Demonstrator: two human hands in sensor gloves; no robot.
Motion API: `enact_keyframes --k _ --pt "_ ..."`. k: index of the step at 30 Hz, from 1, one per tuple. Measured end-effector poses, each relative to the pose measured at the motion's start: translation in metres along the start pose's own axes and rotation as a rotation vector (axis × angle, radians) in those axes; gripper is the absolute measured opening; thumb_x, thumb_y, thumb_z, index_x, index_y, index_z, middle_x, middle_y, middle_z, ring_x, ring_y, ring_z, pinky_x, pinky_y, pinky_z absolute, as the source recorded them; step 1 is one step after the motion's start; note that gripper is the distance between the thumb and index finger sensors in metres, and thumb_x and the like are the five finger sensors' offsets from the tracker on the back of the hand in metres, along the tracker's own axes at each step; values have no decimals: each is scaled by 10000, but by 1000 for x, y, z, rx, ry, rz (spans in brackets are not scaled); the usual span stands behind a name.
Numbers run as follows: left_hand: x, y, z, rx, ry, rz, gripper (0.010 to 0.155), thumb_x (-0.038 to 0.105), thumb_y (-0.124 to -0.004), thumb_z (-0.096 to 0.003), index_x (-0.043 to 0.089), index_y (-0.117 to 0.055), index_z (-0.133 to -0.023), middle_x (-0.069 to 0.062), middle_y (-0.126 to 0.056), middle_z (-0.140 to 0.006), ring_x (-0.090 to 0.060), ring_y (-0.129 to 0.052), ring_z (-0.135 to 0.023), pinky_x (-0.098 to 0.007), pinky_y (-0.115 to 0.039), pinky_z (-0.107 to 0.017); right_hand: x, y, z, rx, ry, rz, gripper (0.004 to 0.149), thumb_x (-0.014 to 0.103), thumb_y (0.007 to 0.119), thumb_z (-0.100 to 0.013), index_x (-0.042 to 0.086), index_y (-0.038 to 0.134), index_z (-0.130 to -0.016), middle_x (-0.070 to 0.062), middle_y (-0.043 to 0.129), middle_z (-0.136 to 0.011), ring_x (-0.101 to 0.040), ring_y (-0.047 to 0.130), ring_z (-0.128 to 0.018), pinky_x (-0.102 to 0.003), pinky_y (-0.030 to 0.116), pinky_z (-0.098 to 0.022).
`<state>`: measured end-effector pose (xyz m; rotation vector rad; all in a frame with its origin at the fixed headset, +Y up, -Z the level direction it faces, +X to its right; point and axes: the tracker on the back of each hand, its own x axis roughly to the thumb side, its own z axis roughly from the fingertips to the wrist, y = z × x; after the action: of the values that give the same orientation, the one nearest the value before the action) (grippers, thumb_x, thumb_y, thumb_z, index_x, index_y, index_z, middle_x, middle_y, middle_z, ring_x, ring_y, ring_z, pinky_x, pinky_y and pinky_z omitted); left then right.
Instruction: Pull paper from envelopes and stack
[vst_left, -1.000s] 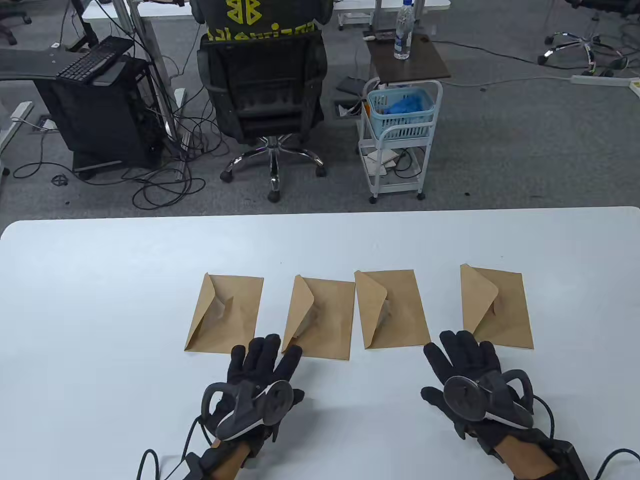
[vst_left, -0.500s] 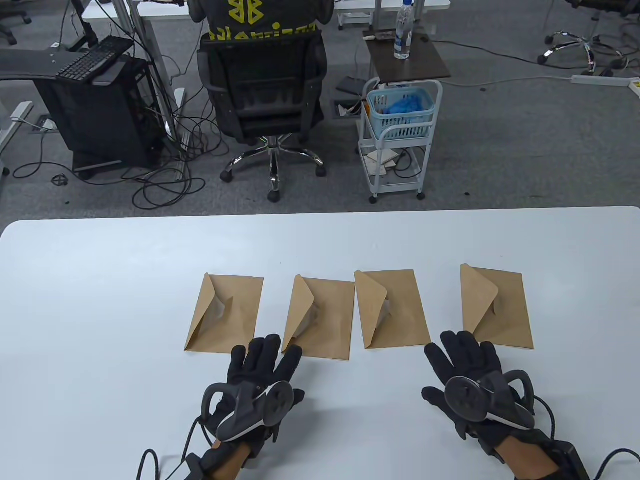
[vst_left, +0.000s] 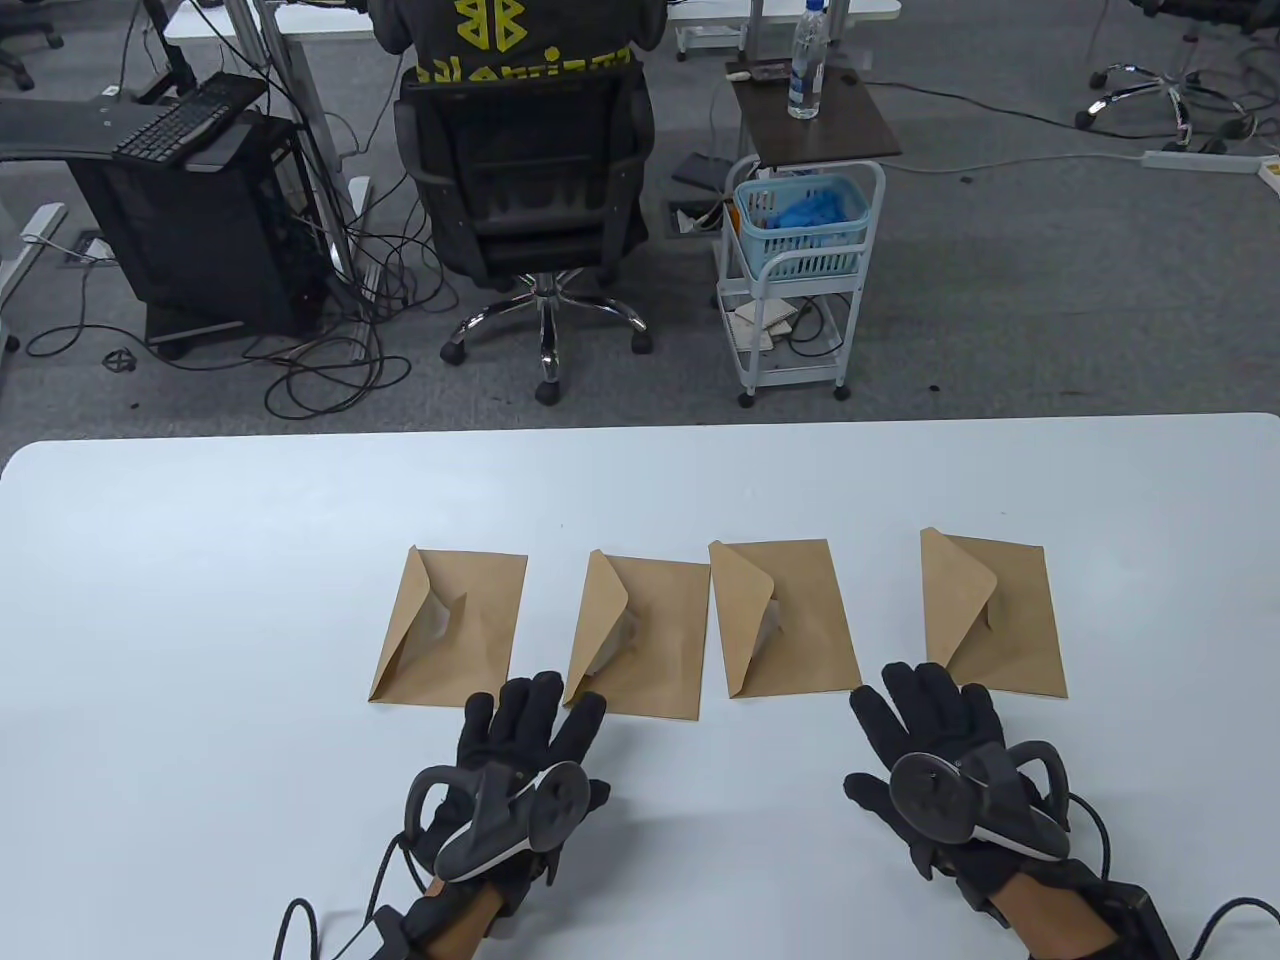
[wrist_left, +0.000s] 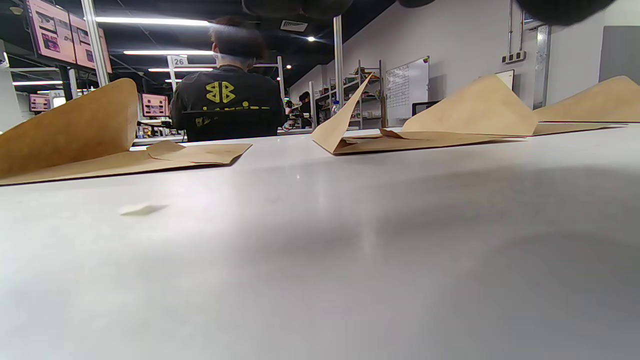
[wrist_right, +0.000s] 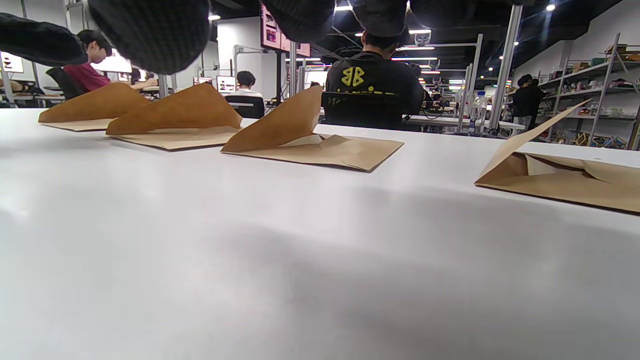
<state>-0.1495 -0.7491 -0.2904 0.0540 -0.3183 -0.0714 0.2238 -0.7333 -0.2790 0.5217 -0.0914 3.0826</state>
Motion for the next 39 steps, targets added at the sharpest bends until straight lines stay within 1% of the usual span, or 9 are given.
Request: enact_keyframes --k 6,10,14,18,20,24,29,34,39 --pt "-1 1 0 5 8 5 762 609 -670 -451 420 -329 -1106 -107 -282 -1204 -415 -360 -1138 -641 -229 -800 -7 -3 -4 -3 43 -36 766 560 709 -494 187 455 -1112 -258 383 -1142 -544 397 -1054 -747 376 -691" --pt "-2 2 0 12 15 5 761 607 -671 -452 419 -331 -1107 -107 -286 -1204 -415 -361 -1139 -642 -227 -801 -28 -14 -9 -51 142 -118 763 550 720 -495 187 455 -1112 -262 391 -1140 -544 427 -1051 -740 405 -694" --pt "-3 2 -1 10 17 3 759 607 -671 -452 419 -335 -1106 -106 -293 -1204 -414 -366 -1139 -642 -231 -801 -63 -26 -18 -102 320 -209 755 498 764 -500 180 452 -1110 -272 398 -1133 -553 472 -1037 -727 450 -691" --pt "-3 2 -1 7 19 -2 758 606 -671 -452 420 -337 -1106 -105 -295 -1204 -415 -369 -1139 -642 -232 -801 -101 -36 -29 -108 543 -255 715 325 798 -512 142 437 -1102 -296 393 -1117 -575 531 -1012 -717 497 -683" --pt "-2 2 -1 4 17 -1 757 605 -672 -453 418 -340 -1107 -107 -295 -1204 -416 -367 -1139 -642 -233 -800 -121 -37 -38 -104 657 -271 717 287 807 -507 128 434 -1098 -304 409 -1110 -571 578 -996 -709 523 -677" --pt "-1 3 -1 6 14 -6 754 605 -671 -453 418 -345 -1107 -106 -294 -1204 -414 -369 -1139 -642 -231 -801 -151 -30 -55 -30 858 -275 756 294 844 -491 122 428 -1098 -308 453 -1100 -558 652 -971 -690 566 -671" --pt "-1 3 -1 6 16 -6 756 607 -670 -452 418 -344 -1108 -105 -295 -1204 -415 -368 -1140 -643 -229 -801 -176 -10 -74 60 1024 -280 832 406 888 -458 106 449 -1097 -320 533 -1074 -527 757 -915 -658 630 -646" --pt "-2 3 -1 9 19 0 755 606 -670 -452 419 -344 -1107 -106 -296 -1204 -414 -368 -1139 -643 -229 -801 -183 14 -91 181 1091 -228 874 478 880 -446 99 441 -1100 -324 571 -1057 -519 782 -896 -652 636 -641" --pt "-1 3 -1 6 17 -3 755 606 -671 -452 418 -346 -1107 -108 -296 -1204 -416 -368 -1139 -643 -229 -800 -182 28 -102 270 1119 -174 913 488 894 -430 87 422 -1101 -328 591 -1037 -498 767 -882 -646 614 -650"
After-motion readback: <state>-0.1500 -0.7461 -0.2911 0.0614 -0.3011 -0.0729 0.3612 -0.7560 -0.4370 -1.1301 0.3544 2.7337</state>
